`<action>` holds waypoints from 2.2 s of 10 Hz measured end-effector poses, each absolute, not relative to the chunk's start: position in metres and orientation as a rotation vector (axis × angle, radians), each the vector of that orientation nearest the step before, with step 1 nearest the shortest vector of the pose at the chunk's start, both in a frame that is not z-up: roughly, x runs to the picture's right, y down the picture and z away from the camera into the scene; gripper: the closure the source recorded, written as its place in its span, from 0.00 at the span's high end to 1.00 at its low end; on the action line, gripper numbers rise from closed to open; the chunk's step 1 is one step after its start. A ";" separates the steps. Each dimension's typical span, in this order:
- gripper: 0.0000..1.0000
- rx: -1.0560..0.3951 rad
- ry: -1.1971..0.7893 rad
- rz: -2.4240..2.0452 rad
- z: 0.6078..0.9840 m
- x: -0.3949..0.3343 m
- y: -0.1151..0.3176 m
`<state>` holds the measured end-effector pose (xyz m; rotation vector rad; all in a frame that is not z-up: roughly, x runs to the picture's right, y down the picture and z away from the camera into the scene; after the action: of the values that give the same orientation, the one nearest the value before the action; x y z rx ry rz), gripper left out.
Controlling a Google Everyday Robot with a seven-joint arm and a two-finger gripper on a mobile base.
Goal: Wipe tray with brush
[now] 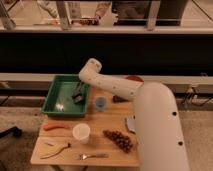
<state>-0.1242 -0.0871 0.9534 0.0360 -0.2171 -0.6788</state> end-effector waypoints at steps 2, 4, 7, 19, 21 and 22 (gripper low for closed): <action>0.00 0.041 -0.213 -0.685 0.964 -0.128 -0.095; 0.00 0.052 -0.205 -0.692 0.968 -0.131 -0.100; 0.00 0.069 -0.188 -0.699 0.979 -0.136 -0.107; 0.00 0.112 -0.129 -0.730 0.995 -0.143 -0.144; 0.00 0.112 -0.129 -0.731 0.995 -0.143 -0.144; 0.00 0.108 -0.138 -0.731 0.994 -0.146 -0.143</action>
<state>-0.1465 -0.1427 0.9938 0.1083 -0.1384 -0.7308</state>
